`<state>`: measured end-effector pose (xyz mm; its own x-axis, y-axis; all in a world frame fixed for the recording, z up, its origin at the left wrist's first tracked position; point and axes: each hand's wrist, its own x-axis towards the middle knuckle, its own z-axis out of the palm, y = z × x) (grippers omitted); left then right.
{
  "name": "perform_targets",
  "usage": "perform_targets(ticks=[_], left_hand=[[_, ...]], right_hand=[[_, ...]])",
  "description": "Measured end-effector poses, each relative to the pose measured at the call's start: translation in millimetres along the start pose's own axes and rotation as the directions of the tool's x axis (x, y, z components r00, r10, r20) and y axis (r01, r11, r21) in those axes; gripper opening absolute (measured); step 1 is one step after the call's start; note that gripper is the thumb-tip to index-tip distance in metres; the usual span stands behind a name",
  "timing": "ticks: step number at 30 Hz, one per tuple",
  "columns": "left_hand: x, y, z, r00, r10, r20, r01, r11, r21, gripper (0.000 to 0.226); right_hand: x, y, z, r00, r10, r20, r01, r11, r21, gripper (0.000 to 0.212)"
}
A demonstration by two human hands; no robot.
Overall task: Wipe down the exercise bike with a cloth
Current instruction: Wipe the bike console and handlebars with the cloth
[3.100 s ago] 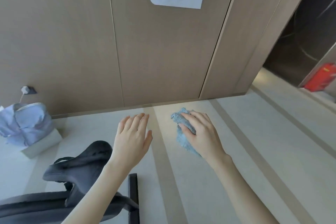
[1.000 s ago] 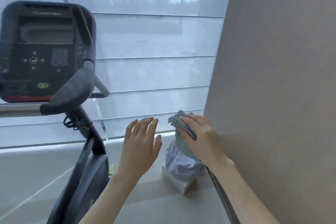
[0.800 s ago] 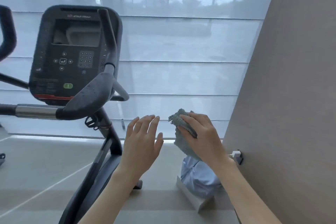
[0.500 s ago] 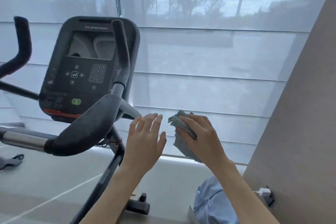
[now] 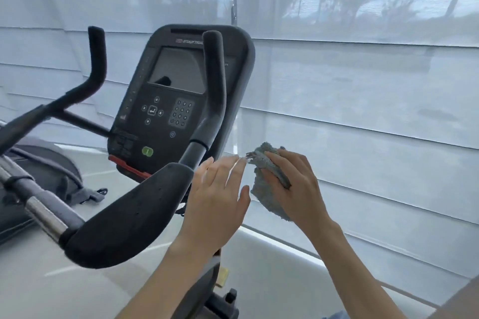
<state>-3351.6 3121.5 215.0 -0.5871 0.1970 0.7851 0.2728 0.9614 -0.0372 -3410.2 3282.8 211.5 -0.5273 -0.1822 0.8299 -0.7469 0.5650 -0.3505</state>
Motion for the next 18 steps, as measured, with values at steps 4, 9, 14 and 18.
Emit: perform_targets(ticks=[4,9,14,18], left_hand=[[9,-4,-4,0.996,-0.094,0.008,0.093,0.990,0.107,0.043],[29,-13,-9,0.969,-0.246,0.026,0.229,0.932,0.280,0.046],[47,-20,-1,0.958,-0.288,-0.004,0.265,0.876,0.404,0.038],[50,-27,6,0.958,-0.277,-0.068,0.277,0.849,0.449,0.032]], right_hand=[[33,14,22,0.996,-0.091,-0.023,0.093,0.983,0.161,0.033],[92,31,42,0.961,-0.247,-0.127,0.272,0.926,0.261,0.027],[173,28,57,0.902,-0.328,-0.282,0.402,0.875,0.268,0.026],[218,18,76,0.866,-0.387,-0.316,0.468,0.850,0.241,0.026]])
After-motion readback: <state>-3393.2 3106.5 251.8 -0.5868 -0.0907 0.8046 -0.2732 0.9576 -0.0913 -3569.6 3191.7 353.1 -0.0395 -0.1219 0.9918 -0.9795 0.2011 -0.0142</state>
